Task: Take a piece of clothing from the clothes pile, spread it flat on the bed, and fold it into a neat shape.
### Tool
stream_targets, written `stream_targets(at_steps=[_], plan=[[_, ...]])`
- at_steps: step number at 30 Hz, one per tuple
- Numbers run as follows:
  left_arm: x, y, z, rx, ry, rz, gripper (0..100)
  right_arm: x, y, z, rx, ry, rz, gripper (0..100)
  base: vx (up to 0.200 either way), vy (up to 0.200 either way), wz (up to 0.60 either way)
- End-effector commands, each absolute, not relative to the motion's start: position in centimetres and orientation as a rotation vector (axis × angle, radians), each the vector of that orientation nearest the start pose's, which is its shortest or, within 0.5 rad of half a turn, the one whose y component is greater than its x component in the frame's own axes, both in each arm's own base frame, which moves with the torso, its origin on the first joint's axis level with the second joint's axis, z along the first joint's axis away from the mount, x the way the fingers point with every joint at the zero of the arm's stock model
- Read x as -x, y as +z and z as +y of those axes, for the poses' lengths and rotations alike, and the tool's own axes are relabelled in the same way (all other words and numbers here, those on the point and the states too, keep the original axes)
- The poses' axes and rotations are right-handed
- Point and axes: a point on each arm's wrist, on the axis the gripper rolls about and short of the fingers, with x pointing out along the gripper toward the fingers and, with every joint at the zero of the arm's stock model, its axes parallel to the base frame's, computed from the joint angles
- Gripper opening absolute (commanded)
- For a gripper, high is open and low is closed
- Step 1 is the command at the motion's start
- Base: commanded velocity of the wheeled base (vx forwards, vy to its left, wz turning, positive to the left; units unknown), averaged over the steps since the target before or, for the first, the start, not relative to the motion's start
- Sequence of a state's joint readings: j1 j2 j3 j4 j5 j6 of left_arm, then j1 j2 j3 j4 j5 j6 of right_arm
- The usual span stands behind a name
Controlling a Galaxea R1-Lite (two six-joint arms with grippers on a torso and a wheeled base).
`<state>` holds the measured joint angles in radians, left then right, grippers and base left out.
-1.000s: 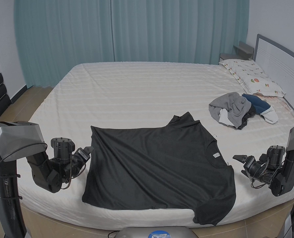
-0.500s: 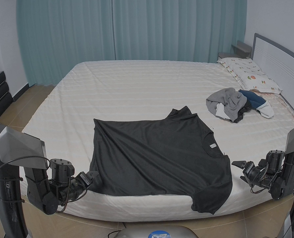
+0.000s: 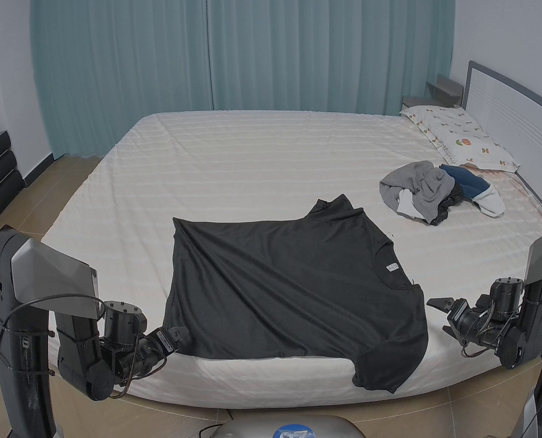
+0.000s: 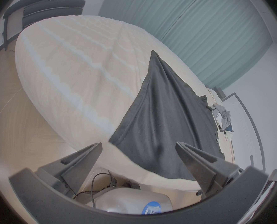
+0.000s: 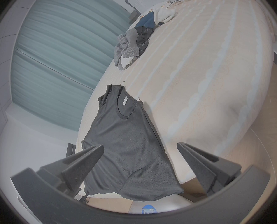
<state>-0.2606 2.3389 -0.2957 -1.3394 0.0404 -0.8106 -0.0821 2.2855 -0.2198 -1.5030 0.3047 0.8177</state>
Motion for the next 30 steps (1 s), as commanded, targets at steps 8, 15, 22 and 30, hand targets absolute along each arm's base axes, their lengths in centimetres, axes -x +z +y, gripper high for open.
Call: stream_targets(at_steps=[8,15,22,30], plan=[[-26.5,-5.2,-7.2,0.603,0.088,0.764,0,-26.5,-1.8,-1.5,-0.897,-0.022,0.621,100,0.0,0.0,0.0],[-25.6,-5.2,-6.7,0.564,0.165,0.754,0,-26.4,-1.8,-1.5,-0.899,-0.024,0.621,100,0.0,0.0,0.0],[-24.1,-4.9,-6.0,0.472,0.186,0.783,0,-26.1,-1.9,-1.5,-0.891,-0.026,0.632,100,0.0,0.0,0.0],[-24.3,-3.9,-5.9,0.495,0.169,0.743,0,-26.1,-2.0,-1.2,-0.882,-0.017,0.642,100,0.0,0.0,0.0]])
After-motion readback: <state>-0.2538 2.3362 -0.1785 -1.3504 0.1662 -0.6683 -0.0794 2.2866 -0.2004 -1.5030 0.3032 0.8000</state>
